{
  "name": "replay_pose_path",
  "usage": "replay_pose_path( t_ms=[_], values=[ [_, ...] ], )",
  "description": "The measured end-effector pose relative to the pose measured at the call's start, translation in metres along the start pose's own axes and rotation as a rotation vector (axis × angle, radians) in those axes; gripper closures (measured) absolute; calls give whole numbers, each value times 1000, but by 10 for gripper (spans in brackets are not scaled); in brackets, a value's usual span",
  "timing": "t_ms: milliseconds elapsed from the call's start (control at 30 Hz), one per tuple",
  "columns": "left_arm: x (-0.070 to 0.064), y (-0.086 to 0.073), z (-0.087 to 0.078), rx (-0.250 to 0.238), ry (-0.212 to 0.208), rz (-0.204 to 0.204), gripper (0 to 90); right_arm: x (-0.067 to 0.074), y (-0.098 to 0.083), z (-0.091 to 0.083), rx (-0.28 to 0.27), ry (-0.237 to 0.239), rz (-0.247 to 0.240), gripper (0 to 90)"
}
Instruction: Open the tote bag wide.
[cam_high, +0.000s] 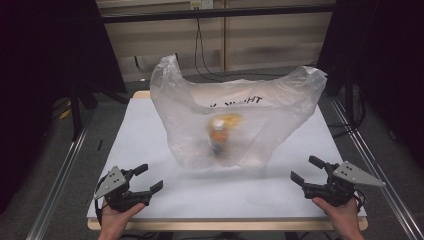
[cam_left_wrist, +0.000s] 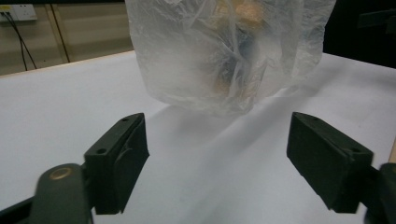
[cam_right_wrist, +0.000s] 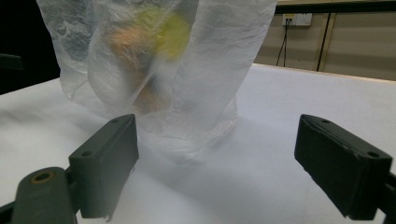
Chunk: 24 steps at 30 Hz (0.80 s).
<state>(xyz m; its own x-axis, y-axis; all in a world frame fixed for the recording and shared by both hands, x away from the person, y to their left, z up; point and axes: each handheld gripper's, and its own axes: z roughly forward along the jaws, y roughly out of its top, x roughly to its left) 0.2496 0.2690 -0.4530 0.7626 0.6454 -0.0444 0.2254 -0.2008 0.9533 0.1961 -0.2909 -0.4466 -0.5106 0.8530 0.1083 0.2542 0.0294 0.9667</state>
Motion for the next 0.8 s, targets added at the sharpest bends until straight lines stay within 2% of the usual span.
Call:
replay_pose_path(
  t_ms=[100,133,200,267,300,333,400,433,467,500,533,567,600,633,667,700,733,800],
  values=[
    [1,0,0,4,-15,-13,239,0,0,0,-1,6,1,177],
    [1,0,0,7,-8,-23,262,0,0,1,12,9,11,195],
    [2,0,0,12,-11,-20,301,-1,0,2,14,23,14,272],
    [1,1,2,6,-25,-48,356,-3,0,2,14,29,14,286],
    [2,2,2,22,-36,-38,367,-3,0,3,17,34,22,311],
    [2,3,2,32,-24,-24,367,-3,0,3,17,34,22,311],
    [0,5,4,31,-32,-25,437,-5,2,4,16,39,20,386],
    [0,5,4,31,-32,-25,452,-5,2,4,16,39,20,386],
    [0,5,5,29,-57,-33,481,-5,2,6,22,58,11,475],
    [-2,6,5,42,-44,-34,481,-5,2,6,22,58,11,475],
    [-1,7,6,49,-57,-25,536,-6,2,7,23,69,-2,498],
    [-3,9,9,62,-51,-28,563,-5,3,9,29,90,-2,573],
    [-3,9,9,62,-51,-28,610,-5,3,9,29,90,-2,573],
    [-5,12,10,70,-49,-14,639,-5,3,9,33,101,-5,625],
    [-5,12,10,70,-49,-14,645,-5,3,9,33,101,-5,625],
    [-4,13,11,66,-80,-15,645,-4,4,10,33,113,-7,654],
    [-5,14,12,72,-91,-13,711,-4,6,10,28,119,-8,701],
    [-8,17,11,73,-93,-20,760,-3,9,11,31,138,-1,751]
  ],
)
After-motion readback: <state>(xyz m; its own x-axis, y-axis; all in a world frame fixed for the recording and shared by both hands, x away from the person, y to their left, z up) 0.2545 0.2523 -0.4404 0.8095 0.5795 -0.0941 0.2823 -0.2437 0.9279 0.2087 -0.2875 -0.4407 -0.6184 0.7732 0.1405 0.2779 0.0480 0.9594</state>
